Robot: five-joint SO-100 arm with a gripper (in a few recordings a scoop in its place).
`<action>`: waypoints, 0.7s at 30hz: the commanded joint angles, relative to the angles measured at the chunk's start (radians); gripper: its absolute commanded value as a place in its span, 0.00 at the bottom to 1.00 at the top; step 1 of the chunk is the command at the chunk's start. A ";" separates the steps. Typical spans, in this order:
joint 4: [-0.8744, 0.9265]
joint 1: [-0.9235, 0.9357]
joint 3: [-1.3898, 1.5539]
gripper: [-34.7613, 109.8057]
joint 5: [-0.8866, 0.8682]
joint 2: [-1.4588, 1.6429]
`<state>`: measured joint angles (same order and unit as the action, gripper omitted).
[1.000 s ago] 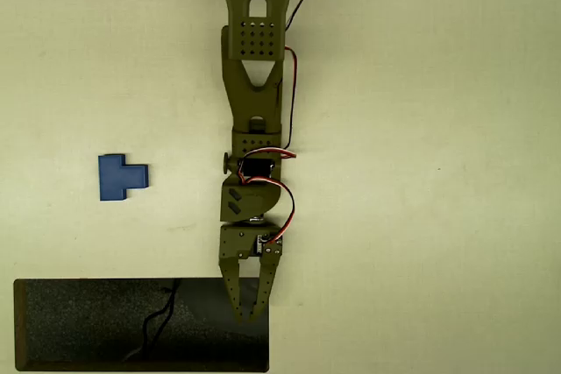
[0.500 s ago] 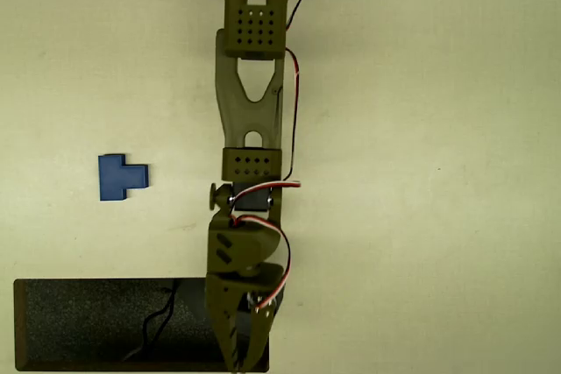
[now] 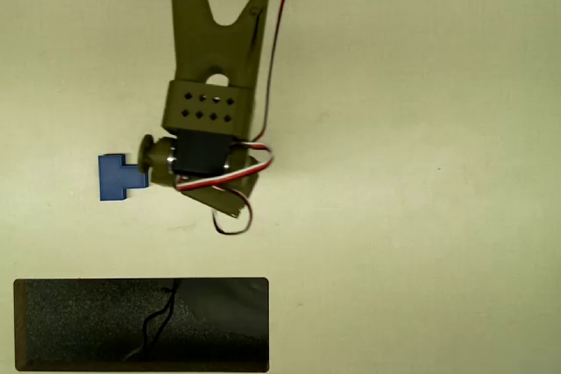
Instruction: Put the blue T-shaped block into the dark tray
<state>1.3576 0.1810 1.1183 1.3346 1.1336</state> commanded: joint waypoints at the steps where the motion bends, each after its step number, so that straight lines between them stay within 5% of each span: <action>1: -0.212 0.098 0.189 0.24 0.143 0.100; 10: -0.733 0.285 0.581 0.24 0.499 0.163; 21: -0.867 0.348 0.669 0.24 0.607 0.138</action>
<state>0.5031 0.5170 1.7779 1.9221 1.2349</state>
